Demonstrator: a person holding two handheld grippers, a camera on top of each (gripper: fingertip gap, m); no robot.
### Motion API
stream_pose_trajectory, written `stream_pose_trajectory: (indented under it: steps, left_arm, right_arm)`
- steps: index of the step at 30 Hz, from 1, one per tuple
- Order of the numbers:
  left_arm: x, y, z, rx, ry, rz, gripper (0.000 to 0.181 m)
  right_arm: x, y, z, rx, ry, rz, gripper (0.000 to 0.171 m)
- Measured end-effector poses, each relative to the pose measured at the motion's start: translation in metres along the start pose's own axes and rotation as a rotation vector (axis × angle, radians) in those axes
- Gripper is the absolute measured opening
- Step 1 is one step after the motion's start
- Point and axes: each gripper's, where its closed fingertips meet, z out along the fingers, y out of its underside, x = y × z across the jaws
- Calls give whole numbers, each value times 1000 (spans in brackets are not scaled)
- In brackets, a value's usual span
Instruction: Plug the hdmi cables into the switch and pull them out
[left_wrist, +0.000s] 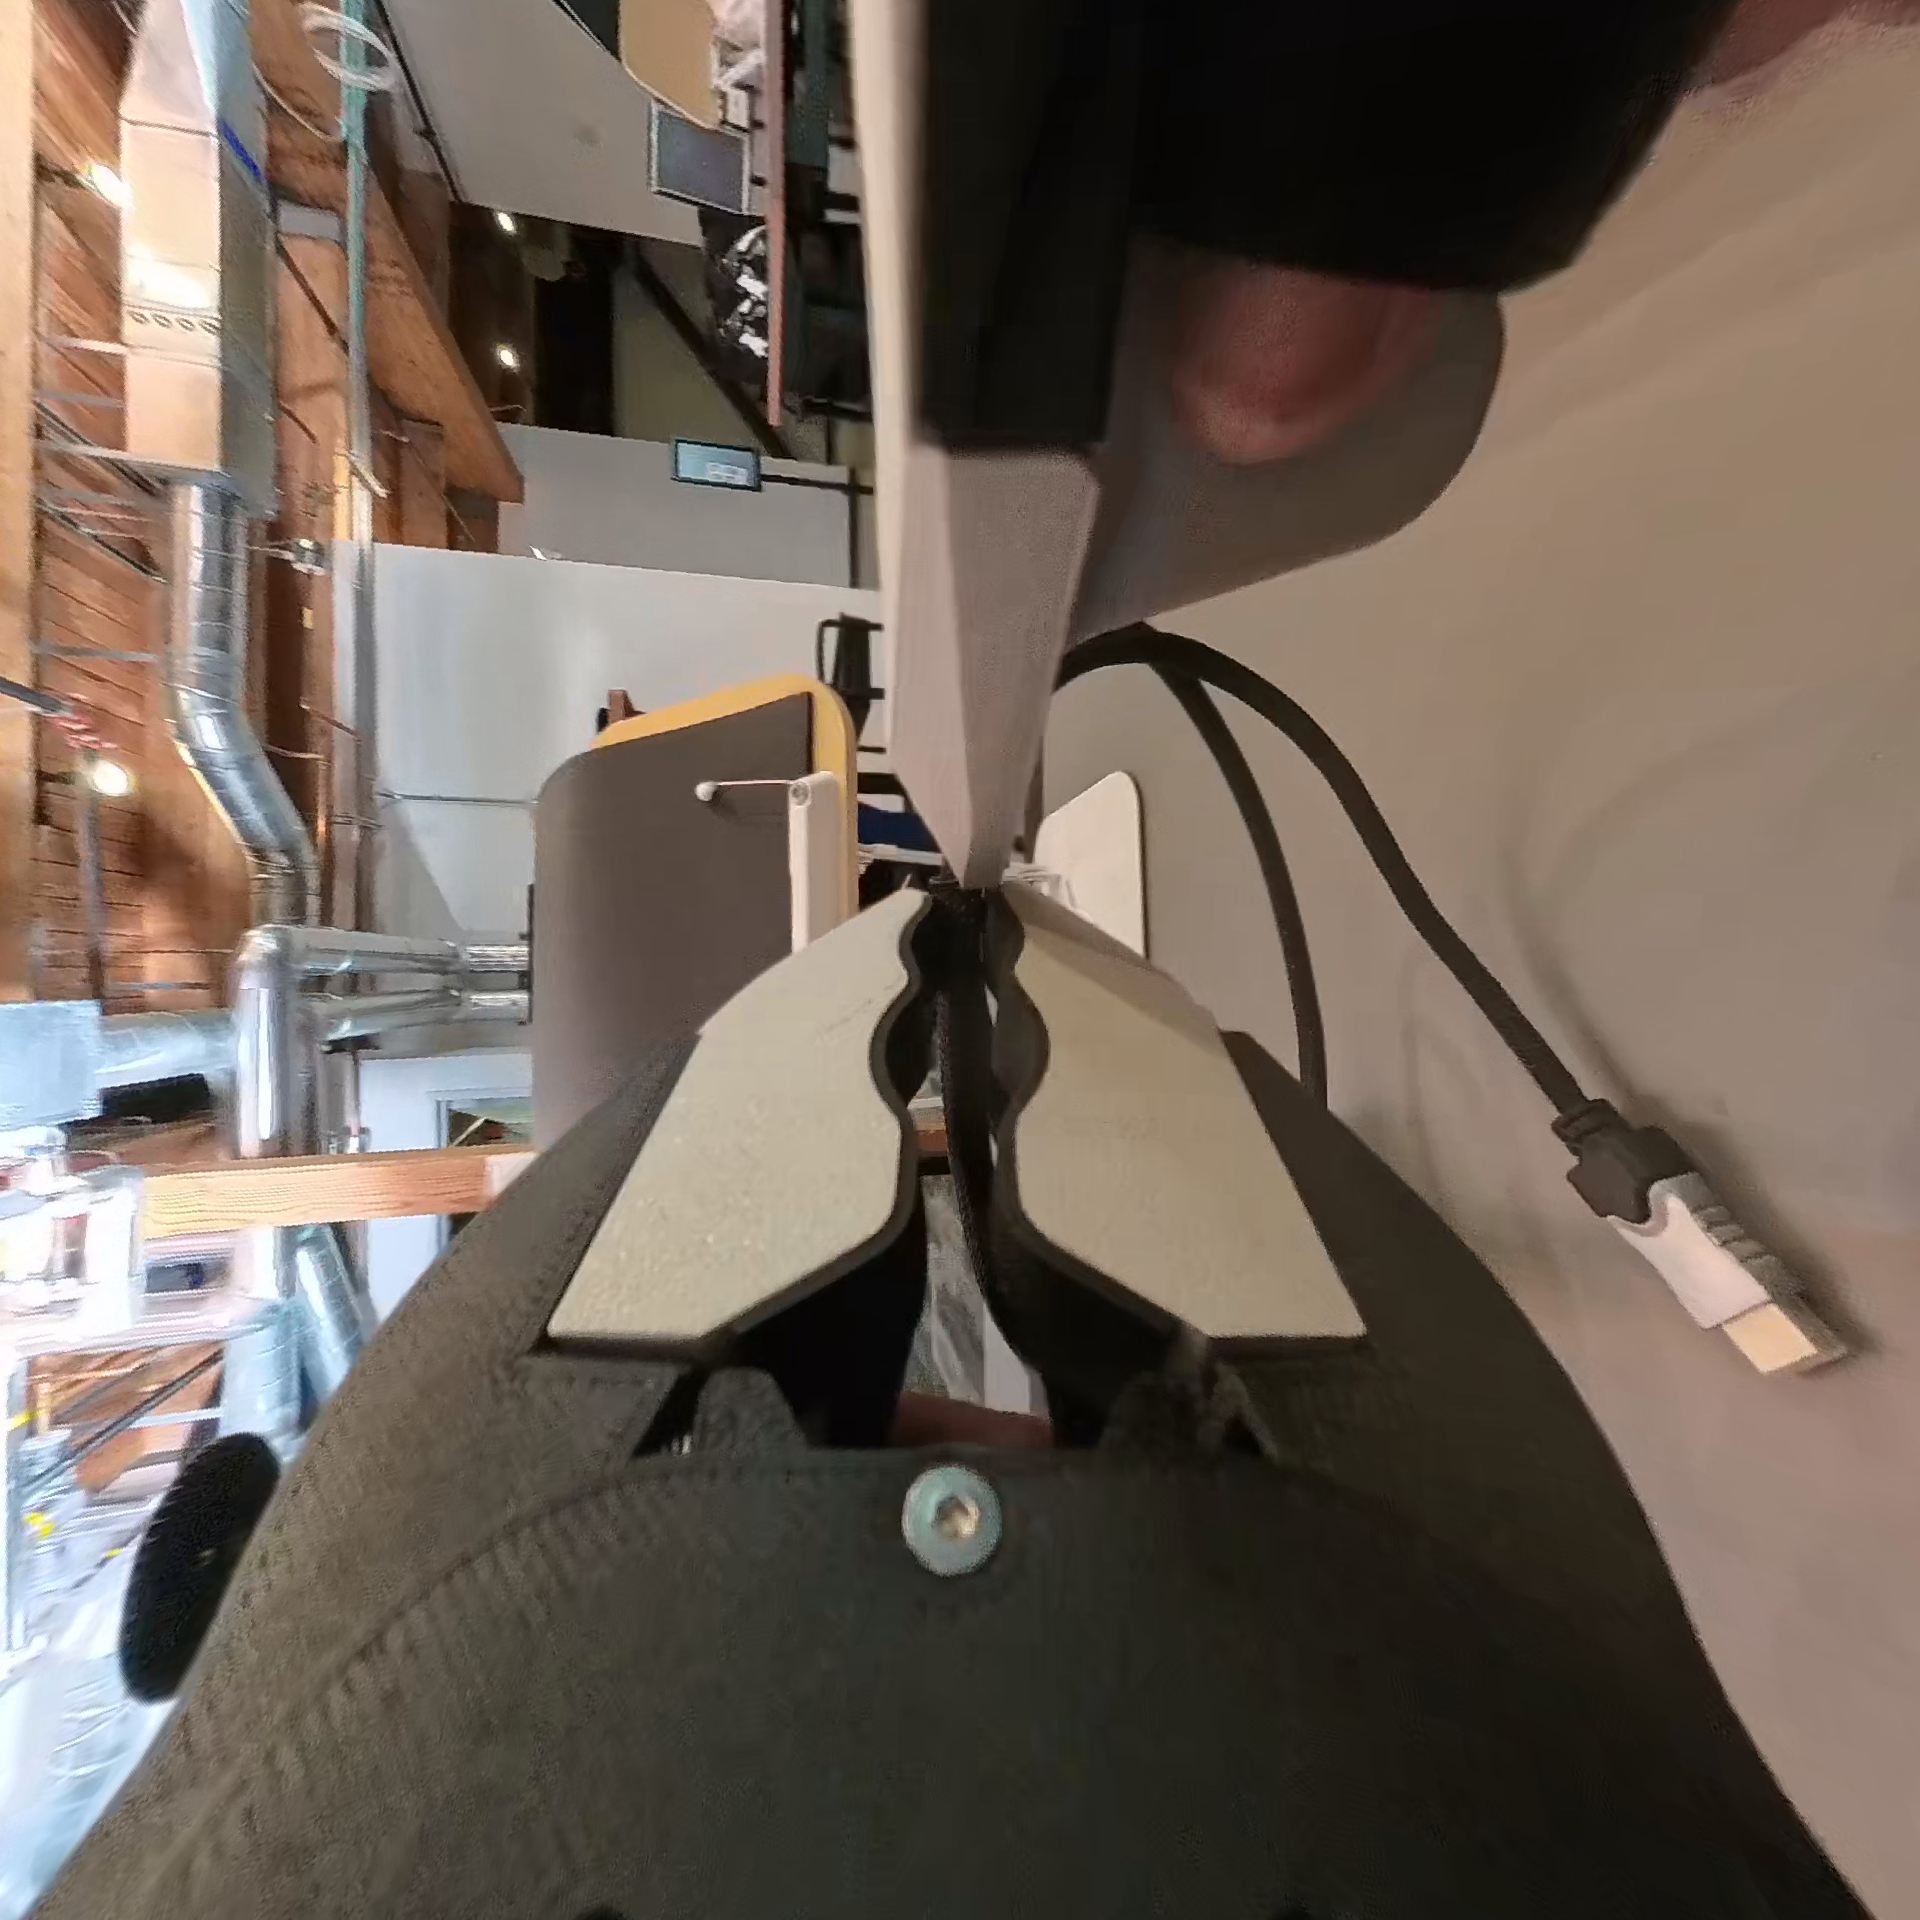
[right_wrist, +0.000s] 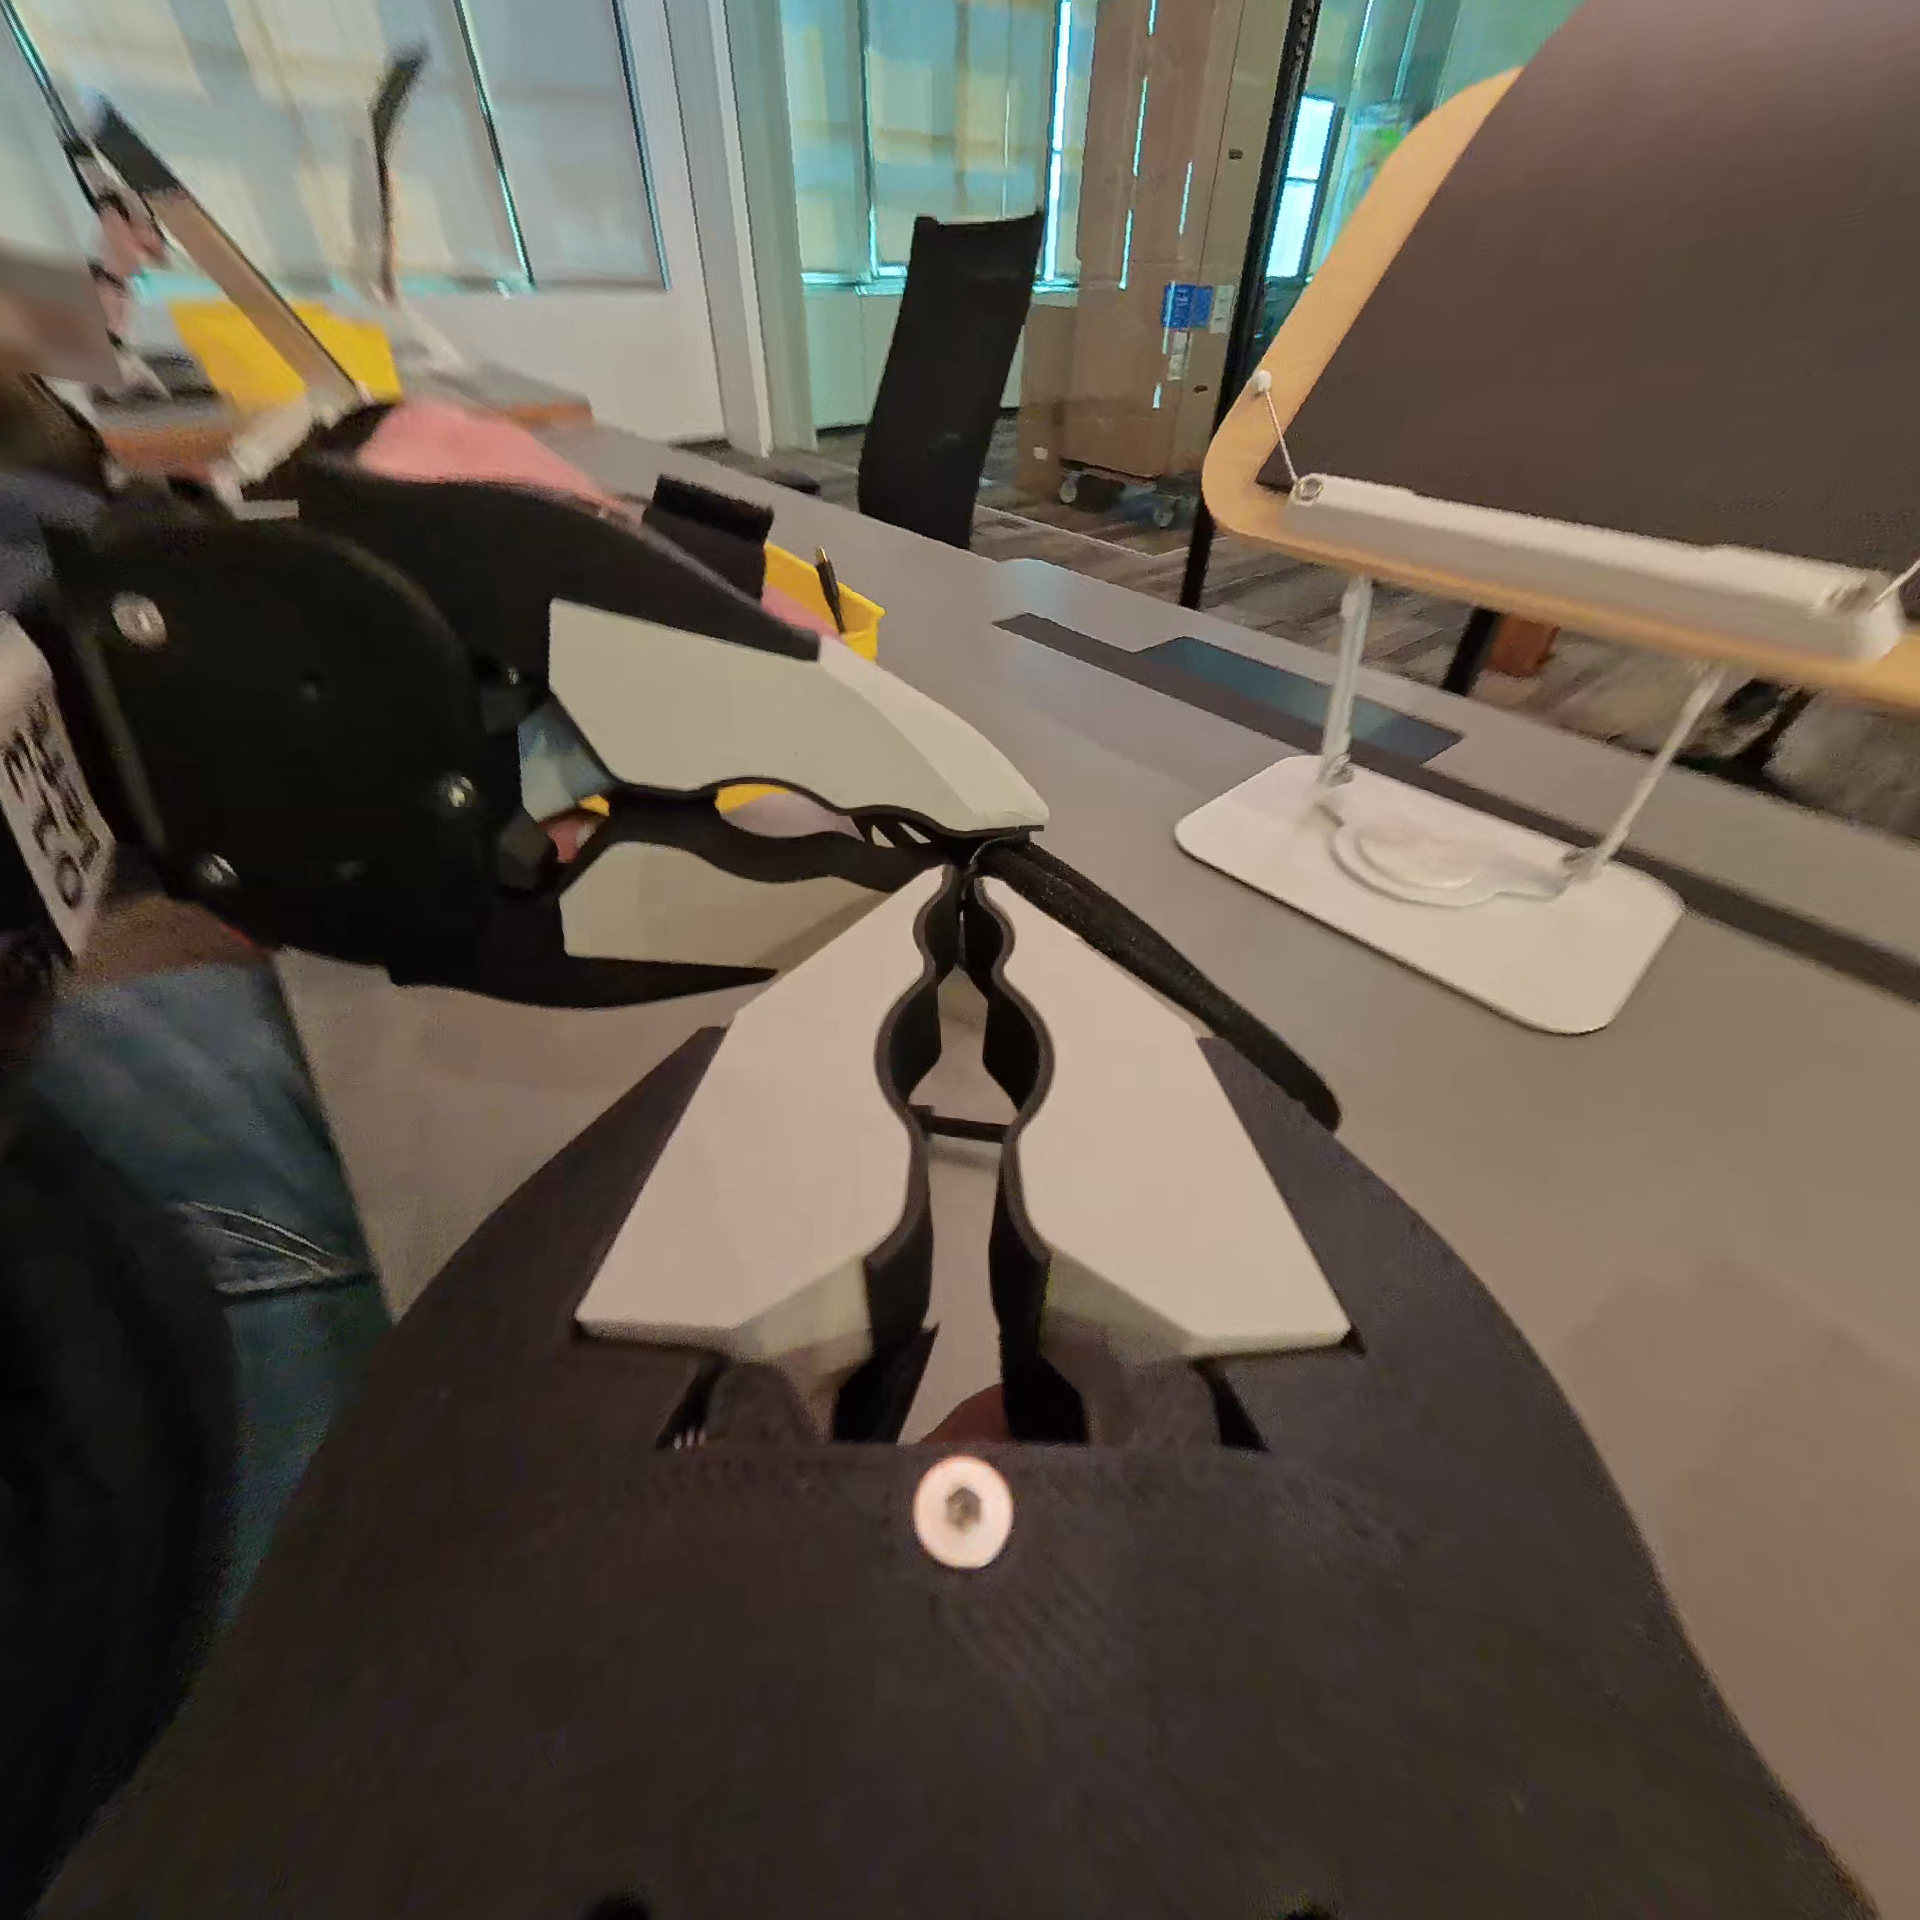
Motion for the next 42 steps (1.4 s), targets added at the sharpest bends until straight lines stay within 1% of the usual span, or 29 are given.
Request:
stream_pose_trajectory:
  steps: [4,7,9,11,13,15,17,18,19,21,23,28,30,32,34,39,42]
  left_arm:
    - [2,-1,0,8,57,-36,7]
    - [6,-2,-1,17,157,-70,7]
    - [8,-3,-1,25,216,-94,7]
    - [11,-3,-2,31,286,-109,7]
    - [19,-4,-5,42,416,-197,7]
    - [22,-4,-9,63,497,-291,7]
    - [20,-4,-9,77,509,-354,7]
    - [17,-4,-8,76,485,-357,7]
    - [14,-2,-7,68,450,-344,7]
    - [7,3,-3,40,349,-287,7]
    - [3,5,-2,30,274,-258,7]
    - [-10,8,-1,7,99,-187,6]
    - [-14,8,-1,-2,36,-125,7]
    - [-15,7,-1,-4,-5,-81,6]
    - [-14,4,-1,-3,-30,-37,6]
    - [-14,-1,-1,4,-69,9,6]
    - [-15,-2,-1,9,-74,14,6]
  right_arm:
    - [1,2,-1,-52,50,-238,0]
    - [1,4,-3,-88,69,-406,0]
    - [2,5,-4,-122,106,-611,0]
    - [2,6,-4,-165,164,-903,0]
    - [-2,9,-4,-204,183,-1190,0]
    - [-3,7,-3,-201,198,-1346,0]
    - [-2,3,-2,-185,221,-1373,0]
    - [-2,0,-2,-168,230,-1324,0]
    - [0,-2,-2,-150,229,-1226,0]
    - [5,-5,-4,-120,203,-976,11]
    - [7,-6,-7,-88,164,-707,15]
    - [1,-2,-8,0,-34,-41,25]
    - [1,-4,-8,43,-101,140,28]
    - [-1,-9,-9,88,-151,256,28]
    - [-2,-12,-8,114,-180,321,26]
    - [-4,-13,-4,120,-215,397,8]
    - [-3,-12,-2,135,-217,426,4]
